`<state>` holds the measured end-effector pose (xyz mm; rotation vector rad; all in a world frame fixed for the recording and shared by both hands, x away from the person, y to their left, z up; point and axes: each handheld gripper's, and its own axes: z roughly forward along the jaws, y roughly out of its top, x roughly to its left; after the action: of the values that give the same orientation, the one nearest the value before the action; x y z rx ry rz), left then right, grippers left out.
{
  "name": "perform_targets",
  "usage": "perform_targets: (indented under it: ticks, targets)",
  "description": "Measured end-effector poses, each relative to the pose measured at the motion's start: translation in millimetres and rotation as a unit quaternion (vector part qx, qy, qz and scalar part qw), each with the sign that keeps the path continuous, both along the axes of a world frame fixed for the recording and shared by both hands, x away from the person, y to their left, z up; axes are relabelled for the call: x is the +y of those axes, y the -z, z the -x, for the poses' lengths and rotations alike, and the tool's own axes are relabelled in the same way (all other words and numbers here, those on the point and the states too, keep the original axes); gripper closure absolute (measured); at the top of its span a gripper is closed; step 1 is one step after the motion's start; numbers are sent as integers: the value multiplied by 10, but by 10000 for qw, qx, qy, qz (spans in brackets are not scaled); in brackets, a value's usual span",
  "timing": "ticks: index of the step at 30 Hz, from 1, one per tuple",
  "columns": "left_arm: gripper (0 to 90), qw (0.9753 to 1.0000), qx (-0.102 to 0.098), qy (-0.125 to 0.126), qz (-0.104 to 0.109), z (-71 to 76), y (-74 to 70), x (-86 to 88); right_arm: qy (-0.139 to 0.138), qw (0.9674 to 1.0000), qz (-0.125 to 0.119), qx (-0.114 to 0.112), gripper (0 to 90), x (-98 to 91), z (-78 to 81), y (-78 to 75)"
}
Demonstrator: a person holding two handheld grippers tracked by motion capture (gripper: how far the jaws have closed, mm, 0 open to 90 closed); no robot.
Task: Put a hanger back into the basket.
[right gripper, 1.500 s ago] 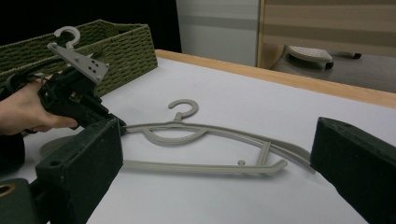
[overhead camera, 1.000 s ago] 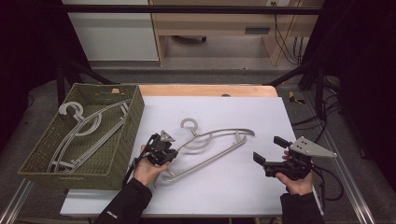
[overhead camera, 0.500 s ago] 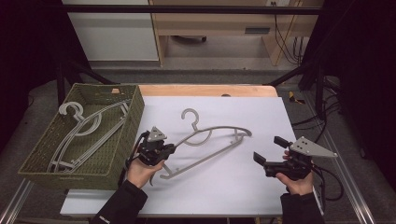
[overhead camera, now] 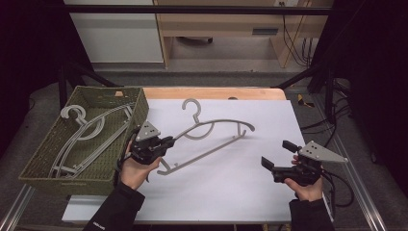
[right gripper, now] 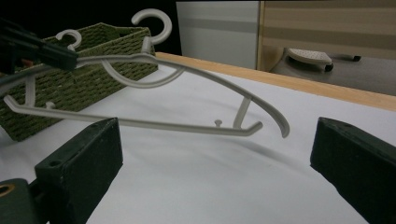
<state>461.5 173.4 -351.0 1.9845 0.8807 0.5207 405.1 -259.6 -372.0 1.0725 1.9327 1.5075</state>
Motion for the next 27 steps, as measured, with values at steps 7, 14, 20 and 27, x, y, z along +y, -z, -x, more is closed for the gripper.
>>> perform_targets:
  ticks: [7,14,20,27]
  targets:
    - [831,9992,-321,-190,116,49,-331,272,16,10000,13,-14,24,-8,1,-3]
    - [830,9972,-558,-486,94,98,-522,594,15,10000,23,-20,24,-12,4,-5]
    - [830,9951,-703,-676,158,143,-624,809,40,10000,17,-22,22,-12,3,-3]
    - [830,9918,-881,-904,209,211,-735,1103,47,10000,29,2,21,-11,-5,8]
